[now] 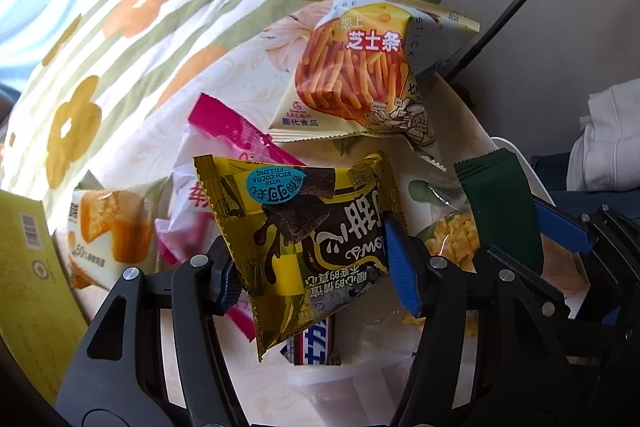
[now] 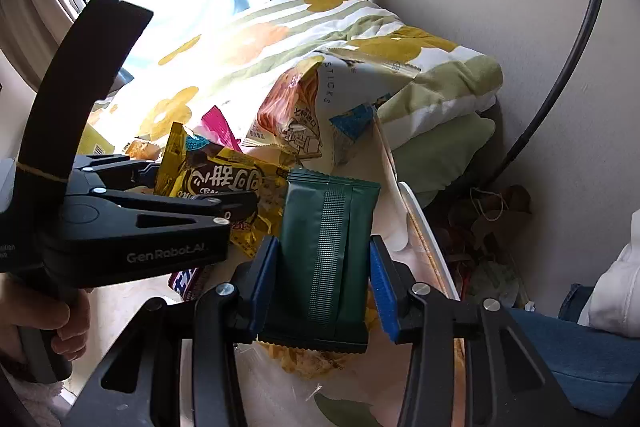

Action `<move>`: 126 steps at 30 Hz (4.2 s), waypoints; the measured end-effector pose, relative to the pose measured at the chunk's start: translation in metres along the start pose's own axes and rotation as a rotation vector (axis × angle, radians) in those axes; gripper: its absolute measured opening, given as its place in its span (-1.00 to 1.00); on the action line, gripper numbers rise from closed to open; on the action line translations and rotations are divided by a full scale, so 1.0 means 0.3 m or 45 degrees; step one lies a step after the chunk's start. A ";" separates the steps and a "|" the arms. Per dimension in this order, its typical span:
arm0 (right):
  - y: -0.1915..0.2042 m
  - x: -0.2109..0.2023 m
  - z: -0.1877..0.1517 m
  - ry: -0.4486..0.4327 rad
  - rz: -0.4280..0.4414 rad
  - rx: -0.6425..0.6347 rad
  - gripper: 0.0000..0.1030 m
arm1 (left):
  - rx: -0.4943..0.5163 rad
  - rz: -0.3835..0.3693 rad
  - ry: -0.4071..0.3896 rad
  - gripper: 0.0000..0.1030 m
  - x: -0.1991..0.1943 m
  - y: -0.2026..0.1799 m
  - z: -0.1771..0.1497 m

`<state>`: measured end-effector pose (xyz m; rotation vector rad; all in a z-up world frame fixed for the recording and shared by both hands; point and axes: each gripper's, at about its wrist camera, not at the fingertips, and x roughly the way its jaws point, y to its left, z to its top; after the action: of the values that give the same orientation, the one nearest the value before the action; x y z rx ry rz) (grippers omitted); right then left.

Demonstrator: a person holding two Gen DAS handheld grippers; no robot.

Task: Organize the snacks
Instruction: 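Grasp the yellow chocolate snack bag with the left tool while the right tool grasps the dark green packet, then carry the yellow bag and green packet over the yellow box with both tools, then open both tools to drop the two snacks into the box, then move both tools back toward the remaining snacks on the bed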

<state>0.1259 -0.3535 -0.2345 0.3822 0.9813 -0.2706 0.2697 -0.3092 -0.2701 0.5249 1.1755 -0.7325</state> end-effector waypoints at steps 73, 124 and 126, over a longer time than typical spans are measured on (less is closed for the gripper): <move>1.336 0.021 0.210 0.039 0.459 -0.619 -0.20 | -0.915 0.306 -0.366 0.99 -0.697 1.361 -0.862; 0.680 -0.344 0.222 -0.120 0.210 -0.443 1.00 | -0.727 0.189 -0.453 0.99 -0.783 0.606 -0.594; 0.602 -0.343 0.215 -0.101 0.203 -0.455 1.00 | -0.719 0.177 -0.433 0.99 -0.743 0.505 -0.560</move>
<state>0.1902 -0.2135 -0.0807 0.1206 0.8947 0.0359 0.2317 -0.0367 -0.1115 0.0043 0.9571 -0.3263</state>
